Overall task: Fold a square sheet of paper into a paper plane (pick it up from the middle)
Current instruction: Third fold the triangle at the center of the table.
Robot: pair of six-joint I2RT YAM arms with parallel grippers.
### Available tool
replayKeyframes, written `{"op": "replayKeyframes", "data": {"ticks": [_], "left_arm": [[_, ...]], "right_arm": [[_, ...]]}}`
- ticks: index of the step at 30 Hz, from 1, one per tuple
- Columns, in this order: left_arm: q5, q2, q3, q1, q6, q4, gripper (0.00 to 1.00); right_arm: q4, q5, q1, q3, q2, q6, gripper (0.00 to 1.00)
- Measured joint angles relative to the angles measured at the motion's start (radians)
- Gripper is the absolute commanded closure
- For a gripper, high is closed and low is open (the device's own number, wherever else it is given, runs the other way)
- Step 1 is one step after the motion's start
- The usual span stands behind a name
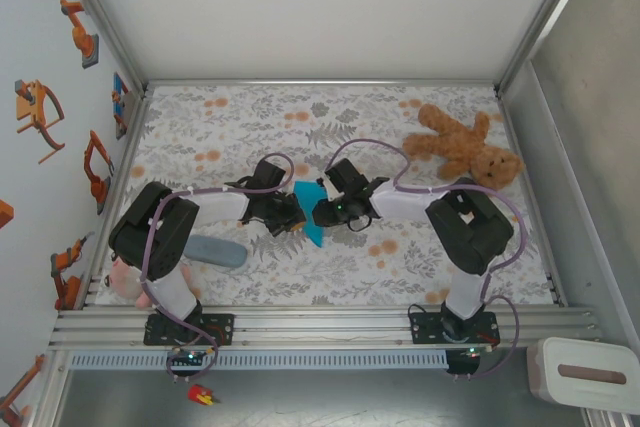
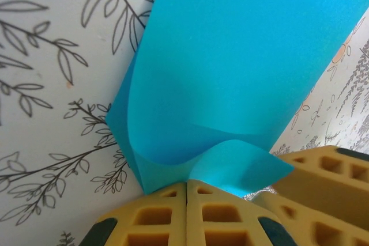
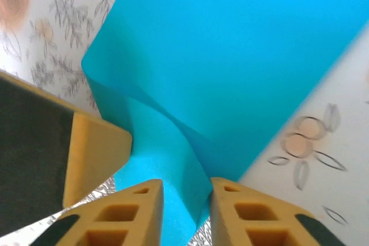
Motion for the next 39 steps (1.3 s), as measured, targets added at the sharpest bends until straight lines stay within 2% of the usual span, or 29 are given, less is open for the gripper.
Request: {"op": "replayKeyframes", "data": {"ticks": [3,7,20,28,39], "left_arm": [[0.003,0.000,-0.013,0.000,-0.017,0.034,0.96],[-0.002,0.000,-0.037,-0.012,-0.066,0.107,0.96],[-0.024,0.027,-0.043,-0.048,-0.148,0.213,0.96],[-0.023,0.029,-0.043,-0.049,-0.152,0.222,0.95],[-0.019,0.029,-0.045,-0.049,-0.152,0.224,0.95]], "right_arm": [[-0.004,0.018,-0.027,-0.019,-0.067,0.024,0.65],[-0.007,0.017,-0.053,-0.032,-0.130,0.043,0.72],[-0.013,-0.127,-0.055,-0.056,-0.129,0.077,0.91],[0.021,-0.224,-0.055,-0.082,-0.066,0.103,0.93],[0.058,-0.267,-0.055,-0.082,-0.009,0.109,0.94]]}}
